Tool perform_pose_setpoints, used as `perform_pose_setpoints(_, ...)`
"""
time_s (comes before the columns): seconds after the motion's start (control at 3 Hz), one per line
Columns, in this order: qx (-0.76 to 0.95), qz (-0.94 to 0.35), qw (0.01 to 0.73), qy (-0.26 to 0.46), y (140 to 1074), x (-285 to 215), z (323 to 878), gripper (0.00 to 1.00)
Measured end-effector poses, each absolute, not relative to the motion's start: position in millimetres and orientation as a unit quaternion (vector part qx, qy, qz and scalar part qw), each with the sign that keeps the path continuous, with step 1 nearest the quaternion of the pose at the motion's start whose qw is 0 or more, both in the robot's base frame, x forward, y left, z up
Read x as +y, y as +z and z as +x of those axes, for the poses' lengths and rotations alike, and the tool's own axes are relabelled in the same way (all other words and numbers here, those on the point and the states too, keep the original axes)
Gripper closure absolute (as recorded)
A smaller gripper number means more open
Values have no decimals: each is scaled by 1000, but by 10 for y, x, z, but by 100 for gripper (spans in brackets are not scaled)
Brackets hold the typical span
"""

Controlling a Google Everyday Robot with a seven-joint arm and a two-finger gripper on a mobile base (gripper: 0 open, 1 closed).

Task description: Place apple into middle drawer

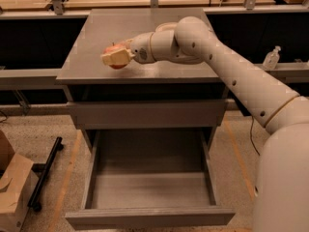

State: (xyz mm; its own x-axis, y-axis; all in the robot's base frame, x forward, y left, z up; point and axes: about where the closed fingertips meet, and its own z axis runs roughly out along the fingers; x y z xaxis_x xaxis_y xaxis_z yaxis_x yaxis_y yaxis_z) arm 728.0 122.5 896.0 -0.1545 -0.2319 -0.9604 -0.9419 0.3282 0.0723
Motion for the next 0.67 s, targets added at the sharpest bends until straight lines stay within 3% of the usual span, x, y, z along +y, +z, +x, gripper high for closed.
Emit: perform_pose_setpoints(0.67,668,-449,448,390,8951,1193,7013,100)
